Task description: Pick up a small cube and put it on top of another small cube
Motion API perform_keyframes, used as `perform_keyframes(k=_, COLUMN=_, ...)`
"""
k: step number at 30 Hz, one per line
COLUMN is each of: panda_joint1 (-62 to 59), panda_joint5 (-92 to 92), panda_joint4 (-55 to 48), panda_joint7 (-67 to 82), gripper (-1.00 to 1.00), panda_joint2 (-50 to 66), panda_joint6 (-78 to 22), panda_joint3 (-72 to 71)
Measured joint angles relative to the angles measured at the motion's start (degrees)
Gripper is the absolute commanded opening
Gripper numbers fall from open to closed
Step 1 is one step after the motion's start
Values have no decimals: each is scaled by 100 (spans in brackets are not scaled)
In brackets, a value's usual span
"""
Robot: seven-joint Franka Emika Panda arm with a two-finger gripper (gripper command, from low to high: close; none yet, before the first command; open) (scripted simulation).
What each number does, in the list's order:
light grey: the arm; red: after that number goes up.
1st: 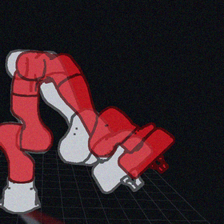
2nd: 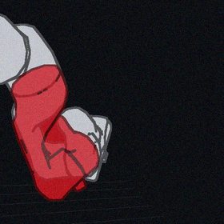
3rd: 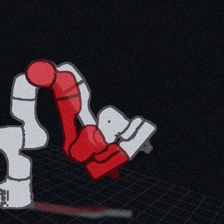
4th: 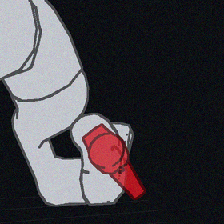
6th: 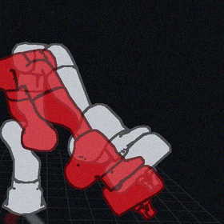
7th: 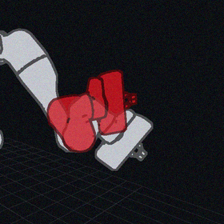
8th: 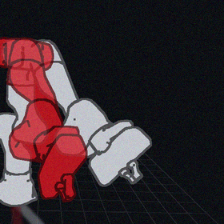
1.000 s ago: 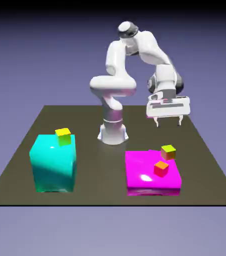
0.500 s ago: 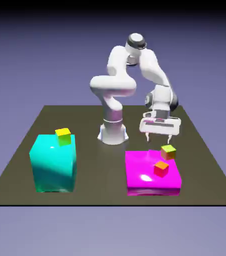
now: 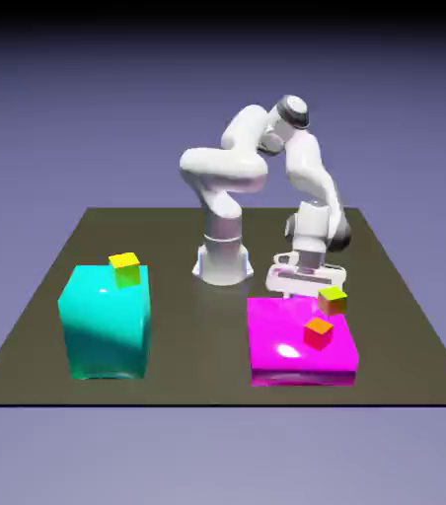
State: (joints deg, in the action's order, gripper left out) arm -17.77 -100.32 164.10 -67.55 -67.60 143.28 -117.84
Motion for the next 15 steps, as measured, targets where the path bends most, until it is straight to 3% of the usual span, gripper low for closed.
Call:
perform_keyframes(k=6, panda_joint1=880, panda_joint5=1224, panda_joint4=364, panda_joint7=-653, gripper=-100, panda_joint2=698, panda_joint6=174, panda_joint3=1185)
perform_keyframes(k=15, panda_joint1=156, panda_joint5=3276, panda_joint4=-271, panda_joint7=-1524, gripper=-100, panda_joint2=1518, panda_joint6=-44, panda_joint3=3053)
